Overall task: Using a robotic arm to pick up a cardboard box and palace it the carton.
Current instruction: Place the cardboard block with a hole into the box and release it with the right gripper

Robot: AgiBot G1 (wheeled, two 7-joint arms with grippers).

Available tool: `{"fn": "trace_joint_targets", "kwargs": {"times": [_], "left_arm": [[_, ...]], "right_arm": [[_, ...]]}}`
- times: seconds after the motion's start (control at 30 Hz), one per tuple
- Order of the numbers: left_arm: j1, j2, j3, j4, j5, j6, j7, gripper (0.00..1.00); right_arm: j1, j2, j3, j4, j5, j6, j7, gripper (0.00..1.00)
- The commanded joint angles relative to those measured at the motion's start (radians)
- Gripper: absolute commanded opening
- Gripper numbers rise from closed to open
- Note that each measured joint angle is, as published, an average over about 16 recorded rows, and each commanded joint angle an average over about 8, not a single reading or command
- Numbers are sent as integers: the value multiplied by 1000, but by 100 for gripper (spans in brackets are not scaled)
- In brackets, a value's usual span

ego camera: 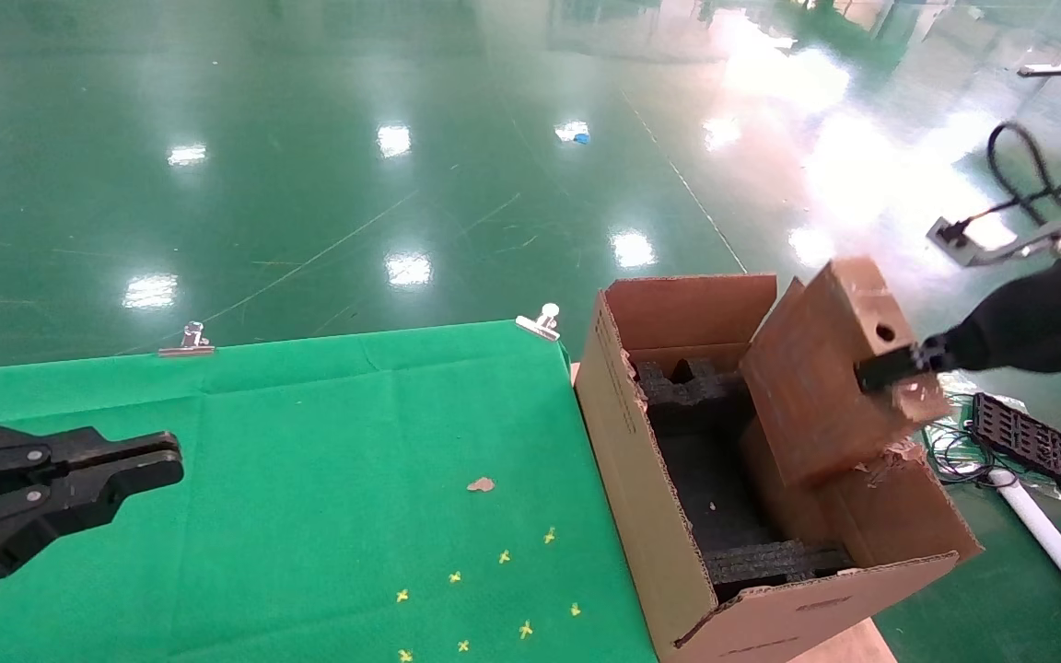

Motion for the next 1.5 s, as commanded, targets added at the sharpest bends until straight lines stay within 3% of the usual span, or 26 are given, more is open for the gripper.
{"fn": "trace_joint_targets", "kwargs": {"times": [0.03,0.73,1.33,1.4,1.5], "left_arm": [[0,0,0,0,0,0,0,100],[0,0,1,0,0,0,0,100],[0,-1,1,0,-1,-1,1,100],[0,-1,1,0,-1,-1,1,100],[0,-1,1,0,-1,-1,1,100]], "right_arm": [[-26,-5,-10,-23,-2,2,0,0],[-234,-121,-49,-204,-9,128,-5,0],[-501,-208,7,-309,111,376,-113,0],[-513,-217,11,-321,119,381,-125,16],[-520,-227,16,-342,128,380,-140,53]]}}
